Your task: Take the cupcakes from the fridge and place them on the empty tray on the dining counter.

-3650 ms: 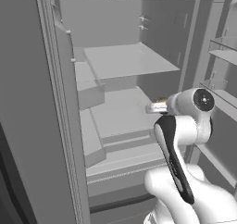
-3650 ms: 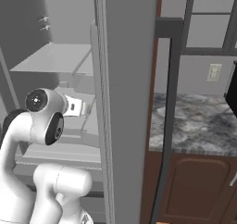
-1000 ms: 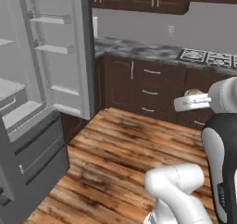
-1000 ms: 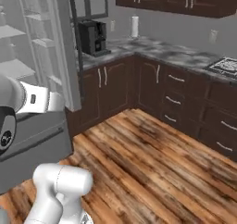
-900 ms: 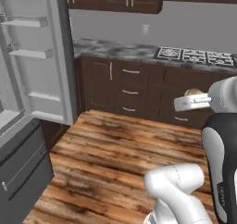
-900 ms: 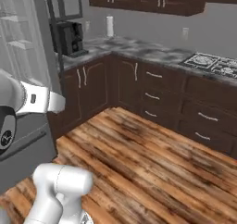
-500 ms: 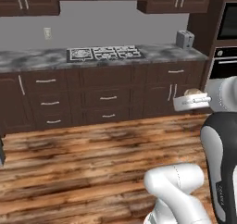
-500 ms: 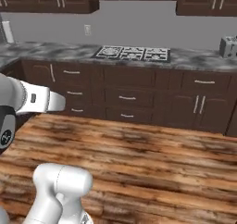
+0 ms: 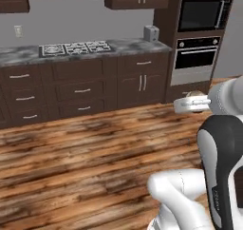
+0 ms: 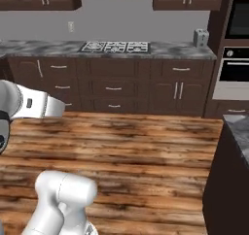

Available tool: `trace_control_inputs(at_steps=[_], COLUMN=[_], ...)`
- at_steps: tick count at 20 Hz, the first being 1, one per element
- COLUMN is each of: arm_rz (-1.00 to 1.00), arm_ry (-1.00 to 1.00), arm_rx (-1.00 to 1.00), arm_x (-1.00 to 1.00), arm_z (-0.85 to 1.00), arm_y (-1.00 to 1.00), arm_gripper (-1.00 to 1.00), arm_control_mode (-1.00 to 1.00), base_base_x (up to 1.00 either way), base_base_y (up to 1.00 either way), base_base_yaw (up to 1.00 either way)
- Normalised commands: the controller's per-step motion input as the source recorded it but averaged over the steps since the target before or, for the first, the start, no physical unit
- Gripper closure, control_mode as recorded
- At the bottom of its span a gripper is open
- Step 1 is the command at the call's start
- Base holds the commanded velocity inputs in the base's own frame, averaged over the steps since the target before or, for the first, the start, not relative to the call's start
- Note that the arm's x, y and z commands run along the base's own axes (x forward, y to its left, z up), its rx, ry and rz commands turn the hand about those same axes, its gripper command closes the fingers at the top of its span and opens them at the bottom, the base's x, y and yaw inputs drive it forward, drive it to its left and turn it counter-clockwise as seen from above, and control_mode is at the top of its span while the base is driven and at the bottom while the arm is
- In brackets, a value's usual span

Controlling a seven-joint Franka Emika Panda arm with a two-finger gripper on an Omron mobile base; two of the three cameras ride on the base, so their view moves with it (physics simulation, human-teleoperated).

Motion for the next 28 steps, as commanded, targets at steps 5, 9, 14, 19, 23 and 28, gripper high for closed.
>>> trace_control_inputs(at_steps=[5, 9, 14, 19, 23, 28], arm_rz=[0.00, 0.00, 0.00, 0.00, 0.00, 0.00], arm_ry=[0.00, 0.00, 0.00, 0.00, 0.00, 0.00], arm_rx=[0.00, 0.00, 0.00, 0.00, 0.00, 0.00], arm_x=[0.00, 0.00, 0.00, 0.00, 0.00, 0.00], arm_z=[0.00, 0.00, 0.00, 0.00, 0.00, 0.00], arm_y=[0.00, 0.00, 0.00, 0.00, 0.00, 0.00], arm_gripper=[1.00, 1.00, 1.00, 1.00, 1.00, 1.00], arm_control_mode=[1.00, 1.00, 1.00, 1.00, 1.00, 1.00], base_base_x=[-1.00, -1.00, -1.00, -1.00, -1.00, -0.42], base_base_y=[-0.74, -0.80, -0.77, -1.00, -1.00, -1.00], base_base_yaw=[0.00, 0.00, 0.00, 0.00, -0.02, 0.00])
